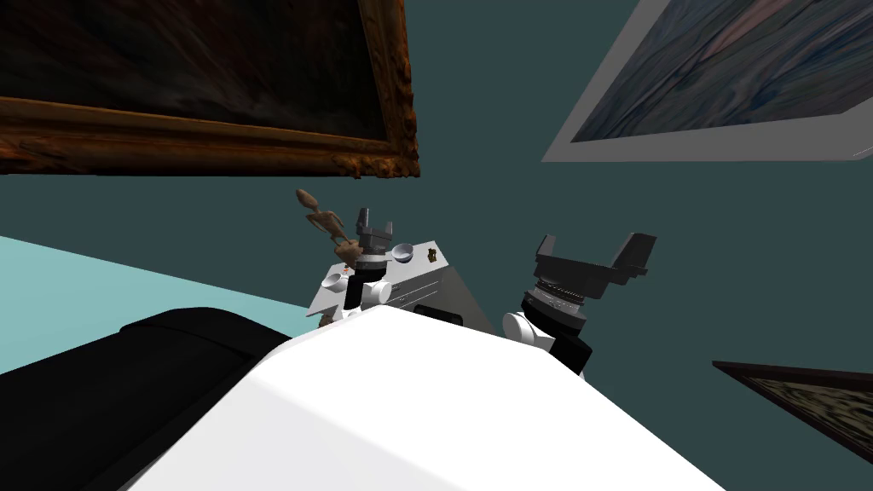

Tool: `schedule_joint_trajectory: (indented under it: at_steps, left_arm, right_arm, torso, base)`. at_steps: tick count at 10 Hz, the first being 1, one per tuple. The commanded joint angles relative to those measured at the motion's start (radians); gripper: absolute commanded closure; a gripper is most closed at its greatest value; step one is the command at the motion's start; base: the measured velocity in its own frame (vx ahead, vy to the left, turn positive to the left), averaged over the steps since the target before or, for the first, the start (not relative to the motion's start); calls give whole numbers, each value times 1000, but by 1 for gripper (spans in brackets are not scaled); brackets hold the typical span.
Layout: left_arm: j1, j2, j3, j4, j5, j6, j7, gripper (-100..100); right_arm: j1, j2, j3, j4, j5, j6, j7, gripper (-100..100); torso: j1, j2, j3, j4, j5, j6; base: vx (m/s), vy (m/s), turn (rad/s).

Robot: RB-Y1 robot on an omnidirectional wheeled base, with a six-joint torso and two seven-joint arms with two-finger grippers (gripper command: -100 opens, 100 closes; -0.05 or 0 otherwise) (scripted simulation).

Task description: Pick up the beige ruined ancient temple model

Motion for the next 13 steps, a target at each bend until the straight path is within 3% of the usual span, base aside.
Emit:
schedule_joint_trajectory:
  at_steps: [1,5,9,10,12,13]
  left_arm:
    - [5,37,6,1,12,26,19,-100]
    - [21,106,27,5,54,109,84,-100]
    - [44,179,57,12,113,221,173,-100]
    - [44,179,57,12,113,228,173,-100]
    - [55,215,73,18,145,290,223,-100]
    - [55,215,73,18,145,297,223,-100]
  right_arm:
    - [0,0,0,0,0,0,0,0]
    - [0,0,0,0,0,0,0,0]
    - [0,0,0,0,0,0,0,0]
    - [0,0,0,0,0,0,0,0]
    - [0,0,0,0,0,0,0,0]
    - [0,0,0,0,0,0,0,0]
  torso:
    - [0,0,0,0,0,0]
    - [1,0,0,0,0,0]
    - [1,0,0,0,0,0]
    - [1,0,0,0,0,0]
    - [1,0,0,0,0,0]
    - [0,-1,0,0,0,0]
  base:
    - [1,4,-11]
    - [-1,10,-13]
    - [-1,10,-19]
    - [3,7,-7]
    - [7,2,-24]
    - [7,1,-11]
